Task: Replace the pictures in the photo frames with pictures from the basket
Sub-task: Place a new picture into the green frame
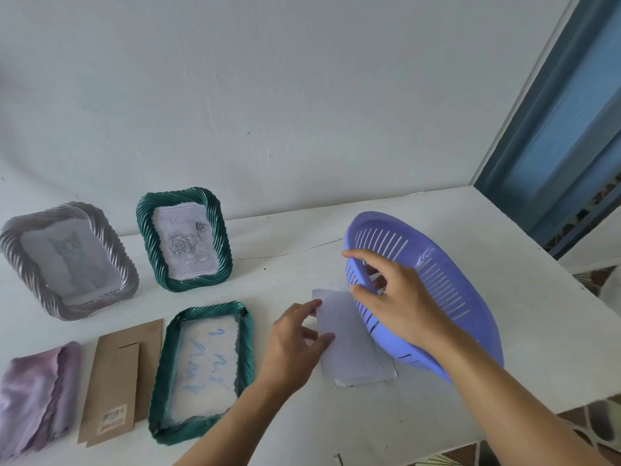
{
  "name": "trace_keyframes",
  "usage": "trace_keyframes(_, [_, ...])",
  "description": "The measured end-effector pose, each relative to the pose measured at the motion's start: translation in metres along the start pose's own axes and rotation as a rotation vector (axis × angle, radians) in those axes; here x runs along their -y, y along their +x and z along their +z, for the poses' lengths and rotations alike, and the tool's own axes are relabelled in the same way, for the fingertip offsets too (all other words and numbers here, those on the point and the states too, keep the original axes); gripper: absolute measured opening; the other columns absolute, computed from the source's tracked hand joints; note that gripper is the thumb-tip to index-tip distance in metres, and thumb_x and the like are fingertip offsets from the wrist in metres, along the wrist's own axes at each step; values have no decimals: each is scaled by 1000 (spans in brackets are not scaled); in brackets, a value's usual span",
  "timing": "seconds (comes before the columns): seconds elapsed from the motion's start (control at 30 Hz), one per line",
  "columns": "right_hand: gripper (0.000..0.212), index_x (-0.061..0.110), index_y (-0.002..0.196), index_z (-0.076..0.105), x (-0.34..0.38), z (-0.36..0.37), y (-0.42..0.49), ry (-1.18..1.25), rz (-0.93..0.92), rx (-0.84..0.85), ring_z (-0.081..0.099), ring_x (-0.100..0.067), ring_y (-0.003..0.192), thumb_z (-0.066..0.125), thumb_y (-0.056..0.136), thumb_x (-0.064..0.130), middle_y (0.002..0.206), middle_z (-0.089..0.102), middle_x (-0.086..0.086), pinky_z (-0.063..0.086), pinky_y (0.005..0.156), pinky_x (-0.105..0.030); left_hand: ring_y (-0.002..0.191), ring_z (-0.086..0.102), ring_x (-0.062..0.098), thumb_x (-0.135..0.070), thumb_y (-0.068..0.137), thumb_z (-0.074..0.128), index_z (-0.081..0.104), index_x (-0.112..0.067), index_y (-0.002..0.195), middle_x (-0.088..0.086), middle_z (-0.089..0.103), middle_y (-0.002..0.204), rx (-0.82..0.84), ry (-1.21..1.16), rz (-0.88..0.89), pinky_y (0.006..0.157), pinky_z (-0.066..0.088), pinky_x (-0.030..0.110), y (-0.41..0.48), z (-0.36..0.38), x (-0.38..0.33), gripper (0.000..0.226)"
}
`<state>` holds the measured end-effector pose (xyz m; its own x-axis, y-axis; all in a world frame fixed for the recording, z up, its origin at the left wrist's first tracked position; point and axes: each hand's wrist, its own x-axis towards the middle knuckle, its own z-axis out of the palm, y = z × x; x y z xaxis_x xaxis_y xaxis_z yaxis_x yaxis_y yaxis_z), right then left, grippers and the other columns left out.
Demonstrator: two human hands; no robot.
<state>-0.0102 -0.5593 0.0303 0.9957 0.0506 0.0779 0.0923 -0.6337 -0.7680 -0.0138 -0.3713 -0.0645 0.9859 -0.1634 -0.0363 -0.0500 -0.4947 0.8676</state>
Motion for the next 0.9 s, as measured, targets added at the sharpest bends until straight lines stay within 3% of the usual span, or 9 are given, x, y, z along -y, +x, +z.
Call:
trace_keyframes(0.1, [47,41,132,56,-3,5,-1,-10,-14,6,63,-9,78,64,91,19,92,64,8,56,75,-27,85,60,1,-33,80,80,60,-29,133,-18,61,106,-40,251,83,82,44,26,0,11,7,57])
trace_keyframes(0.2, [48,43,133,53,-6,16,-3,-66,-42,17,62,-9,83,64,90,25,99,64,9,55,82,-31,98,53,8,-54,76,75,62,-41,126,-20,59,107,-100,501,109,75,21,34,-2,14,13,53])
trace_keyframes(0.4, [50,43,135,49,-10,35,-4,-132,-97,33,60,-10,93,63,89,29,106,60,6,52,88,-34,99,46,6,-81,71,46,62,-52,119,-21,44,106,-112,594,102,71,14,35,2,12,20,58])
trace_keyframes(0.5, [50,46,137,45,-15,43,-6,-168,-105,90,57,-10,89,62,90,37,103,56,7,52,87,-37,99,46,6,-75,78,46,59,-53,113,-21,43,105,-106,529,109,73,17,35,0,9,19,44])
trace_keyframes(0.6, [49,48,136,44,-22,49,-7,-164,-116,92,57,-11,84,59,90,46,95,54,7,52,86,-37,103,51,5,-47,88,65,65,-49,112,-20,46,107,-115,405,91,78,25,36,0,1,19,24])
trace_keyframes(0.73, [49,51,137,44,-28,47,-4,-107,-110,134,59,-8,86,57,90,55,95,57,8,52,86,-32,84,59,2,-28,90,69,66,-40,108,-18,57,100,-181,206,111,83,44,37,6,-13,3,22])
trace_keyframes(0.83, [47,45,137,48,-26,33,-2,-16,-86,163,63,-4,88,58,92,52,98,62,13,53,87,-27,86,61,4,-25,94,63,61,-34,107,-15,61,98,-179,68,164,74,45,16,13,-21,-24,16])
trace_keyframes(0.9, [42,40,135,52,-28,20,3,33,-43,147,65,-3,87,60,94,44,97,64,14,55,84,-24,87,61,3,-30,95,62,60,-35,112,-15,60,102,-141,76,193,74,44,12,19,-22,-36,17])
